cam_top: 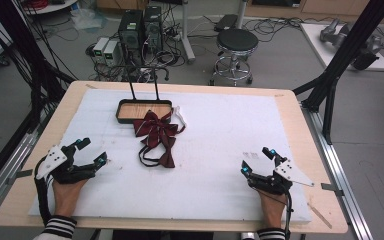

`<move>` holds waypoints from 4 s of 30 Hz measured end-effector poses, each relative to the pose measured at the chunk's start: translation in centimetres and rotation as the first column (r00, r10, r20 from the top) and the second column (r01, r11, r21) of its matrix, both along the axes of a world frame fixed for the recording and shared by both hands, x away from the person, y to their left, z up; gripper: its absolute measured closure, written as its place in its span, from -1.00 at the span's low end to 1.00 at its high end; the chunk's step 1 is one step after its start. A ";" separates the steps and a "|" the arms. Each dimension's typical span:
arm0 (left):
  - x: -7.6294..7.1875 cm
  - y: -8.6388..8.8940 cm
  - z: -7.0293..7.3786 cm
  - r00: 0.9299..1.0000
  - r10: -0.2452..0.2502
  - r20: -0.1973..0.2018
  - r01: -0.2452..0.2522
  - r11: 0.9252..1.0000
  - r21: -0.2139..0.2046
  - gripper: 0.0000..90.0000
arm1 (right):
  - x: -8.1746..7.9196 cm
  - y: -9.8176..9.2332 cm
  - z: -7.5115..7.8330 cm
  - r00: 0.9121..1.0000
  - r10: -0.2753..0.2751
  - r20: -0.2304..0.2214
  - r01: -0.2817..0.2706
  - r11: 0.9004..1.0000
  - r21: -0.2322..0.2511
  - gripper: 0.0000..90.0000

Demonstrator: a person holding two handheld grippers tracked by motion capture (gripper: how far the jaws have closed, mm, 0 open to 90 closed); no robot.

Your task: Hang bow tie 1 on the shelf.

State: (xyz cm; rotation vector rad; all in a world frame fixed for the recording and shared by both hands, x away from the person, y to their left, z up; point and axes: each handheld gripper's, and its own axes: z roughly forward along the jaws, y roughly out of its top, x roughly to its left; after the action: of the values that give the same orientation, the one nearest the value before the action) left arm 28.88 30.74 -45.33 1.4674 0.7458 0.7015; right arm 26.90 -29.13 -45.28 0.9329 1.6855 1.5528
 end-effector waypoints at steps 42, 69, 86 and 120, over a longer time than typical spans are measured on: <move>4.5 -4.3 7.1 0.983 -0.076 -0.164 0.114 0.965 0.237 -0.64 | 0.0 0.0 0.0 1.000 -0.002 0.001 0.002 1.000 0.001 -0.77; 11.9 -13.2 8.8 0.888 -0.108 -0.447 0.320 0.844 0.431 -0.60 | 0.0 -0.1 0.0 1.000 -0.004 0.006 0.004 1.000 0.007 -0.77; 15.3 -17.0 7.6 0.813 0.017 -0.582 0.329 0.812 0.482 -0.49 | 0.0 -0.1 0.0 1.000 -0.004 -0.002 0.004 1.000 0.017 -0.77; 17.8 -19.7 5.7 0.679 0.162 -0.716 0.289 0.837 0.464 -0.10 | 0.0 -0.2 0.0 1.000 -0.007 -0.004 0.007 1.000 0.023 -0.77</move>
State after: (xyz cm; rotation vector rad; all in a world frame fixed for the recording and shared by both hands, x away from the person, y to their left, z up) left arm 46.72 11.05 -39.64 2.3693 1.1543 0.2198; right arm 26.91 -29.32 -45.30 0.9534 1.6688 1.5701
